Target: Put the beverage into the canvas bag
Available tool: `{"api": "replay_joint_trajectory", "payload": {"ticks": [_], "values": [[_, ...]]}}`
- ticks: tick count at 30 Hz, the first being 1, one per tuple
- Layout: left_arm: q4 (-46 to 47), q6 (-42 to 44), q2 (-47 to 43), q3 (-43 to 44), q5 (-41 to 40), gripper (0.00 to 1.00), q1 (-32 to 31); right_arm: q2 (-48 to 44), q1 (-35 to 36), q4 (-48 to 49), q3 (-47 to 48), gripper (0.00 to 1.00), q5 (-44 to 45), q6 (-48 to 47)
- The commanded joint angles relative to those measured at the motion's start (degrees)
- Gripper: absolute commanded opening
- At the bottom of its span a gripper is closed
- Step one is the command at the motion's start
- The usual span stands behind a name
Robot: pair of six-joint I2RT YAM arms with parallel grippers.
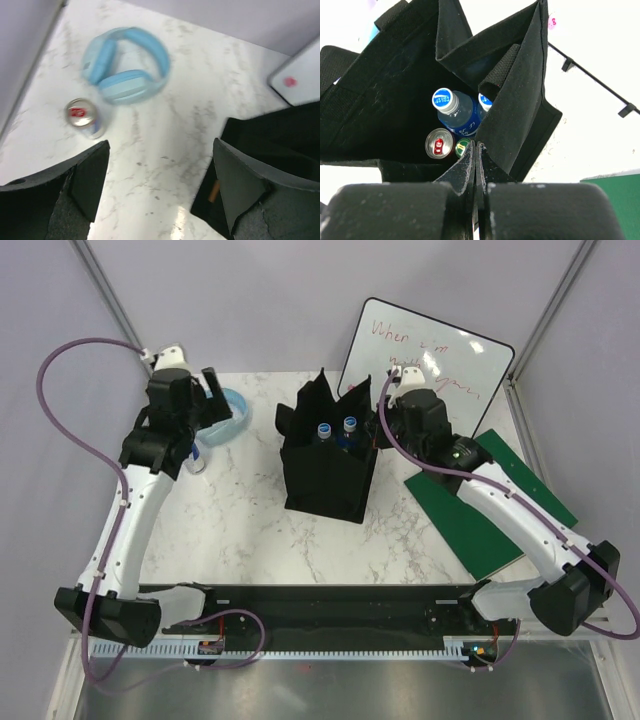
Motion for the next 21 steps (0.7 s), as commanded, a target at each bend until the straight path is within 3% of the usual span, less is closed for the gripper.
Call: {"api": "replay_joint_trajectory", "payload": {"ticks": [1, 5, 7, 21], "values": [[-2.93, -5.49, -0.37, -3.03, -3.77, 0.91, 9.55, -2.77, 0.3, 1.99, -1.41, 0.0, -1.69, -0.93], [-3.54, -8.12, 4.99, -5.67, 5.88, 0.94, 19.41, -3.91, 0.3, 2.61, -2.3, 0.0, -1.25, -1.37], [-3.72, -8.57, 8.06, -6.38, 6.16, 0.94, 21.78, -4.27, 0.39, 2.61, -2.3, 0.0, -1.42, -1.29], [-2.49, -3.74, 26.44, 1.35, 9.42, 0.94, 24.61, -5.15, 0.3, 5.5, -4.85, 0.0, -3.79, 0.03]]}}
